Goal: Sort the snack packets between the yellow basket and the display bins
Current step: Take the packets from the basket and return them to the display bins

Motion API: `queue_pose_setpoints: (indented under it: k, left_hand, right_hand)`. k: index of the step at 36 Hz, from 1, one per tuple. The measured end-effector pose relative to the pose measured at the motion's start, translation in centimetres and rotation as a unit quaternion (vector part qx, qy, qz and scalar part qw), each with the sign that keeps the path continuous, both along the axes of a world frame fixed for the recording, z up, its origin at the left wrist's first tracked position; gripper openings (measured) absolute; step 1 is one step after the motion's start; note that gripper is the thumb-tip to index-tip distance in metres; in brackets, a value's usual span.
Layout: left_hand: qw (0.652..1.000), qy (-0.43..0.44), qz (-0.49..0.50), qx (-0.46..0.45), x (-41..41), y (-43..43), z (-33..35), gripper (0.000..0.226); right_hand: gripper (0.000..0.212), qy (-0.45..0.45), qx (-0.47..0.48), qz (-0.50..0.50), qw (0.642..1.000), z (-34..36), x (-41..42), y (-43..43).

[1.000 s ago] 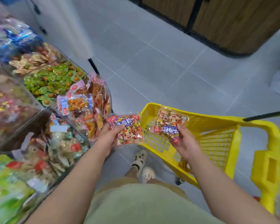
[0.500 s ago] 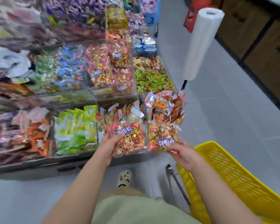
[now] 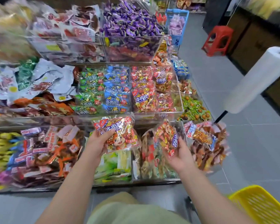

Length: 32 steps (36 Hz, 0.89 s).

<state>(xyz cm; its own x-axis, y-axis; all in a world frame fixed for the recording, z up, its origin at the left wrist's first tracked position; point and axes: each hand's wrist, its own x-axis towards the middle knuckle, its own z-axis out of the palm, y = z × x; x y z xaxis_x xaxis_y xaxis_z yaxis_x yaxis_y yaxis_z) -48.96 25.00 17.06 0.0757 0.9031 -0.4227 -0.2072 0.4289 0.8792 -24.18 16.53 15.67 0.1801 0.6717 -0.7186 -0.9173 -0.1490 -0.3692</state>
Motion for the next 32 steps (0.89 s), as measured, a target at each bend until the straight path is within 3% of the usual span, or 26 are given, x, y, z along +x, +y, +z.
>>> queue_pose_setpoints:
  k: [4, 8, 12, 13, 16, 18, 20, 22, 24, 28, 32]
  left_hand:
    - [1.000, 0.005, -0.017, 0.010, -1.1, 4.0, 0.6, 0.025]
    - [0.999, -0.019, -0.034, 0.029, -0.8, 7.2, 1.8, 0.031]
    - [0.998, -0.003, -0.046, 0.034, 0.1, 9.5, 2.5, 0.039]
    - [0.998, 0.001, -0.051, 0.035, 0.3, 9.8, 2.8, 0.050]
    - [0.998, 0.000, -0.055, 0.026, 1.1, 10.5, 3.2, 0.092]
    - [0.998, -0.001, -0.063, 0.022, 1.4, 10.9, 3.3, 0.092]
    - [0.996, 0.004, -0.078, 0.031, 1.5, 11.3, 3.3, 0.075]
    - [0.996, 0.010, -0.081, 0.039, 1.8, 11.9, 3.6, 0.082]
    - [0.996, 0.008, -0.074, 0.042, 2.1, 12.7, 3.7, 0.099]
    - [0.997, 0.016, -0.050, 0.047, 2.7, 14.4, 4.4, 0.083]
    - [0.998, 0.025, -0.044, 0.035, 3.6, 16.1, 4.9, 0.124]
  right_hand:
    - [0.046, 0.026, 0.015, 0.009, 1.000, 1.1, -2.4, 3.1]
    - [0.019, 0.022, 0.034, 0.045, 0.998, 2.2, -3.1, 5.8]
    - [0.004, -0.119, 0.010, 0.104, 0.987, 3.1, -0.9, 8.6]
    - [0.010, -0.159, 0.011, 0.105, 0.982, 3.3, 0.1, 9.3]
    - [0.059, -0.277, 0.011, 0.099, 0.956, 4.8, 4.0, 11.1]
    - [0.071, -0.413, -0.018, 0.114, 0.903, 6.2, 6.3, 12.6]
    - [0.065, -0.560, -0.073, 0.152, 0.811, 7.4, 8.2, 14.5]
    - [0.056, -0.659, -0.099, 0.182, 0.723, 8.1, 9.6, 16.9]
    - [0.054, -0.708, -0.082, 0.229, 0.663, 8.2, 10.3, 19.6]
    - [0.051, -0.769, -0.077, 0.340, 0.535, 7.6, 10.8, 24.7]
    - [0.044, -0.825, -0.091, 0.410, 0.379, 6.3, 11.5, 28.8]
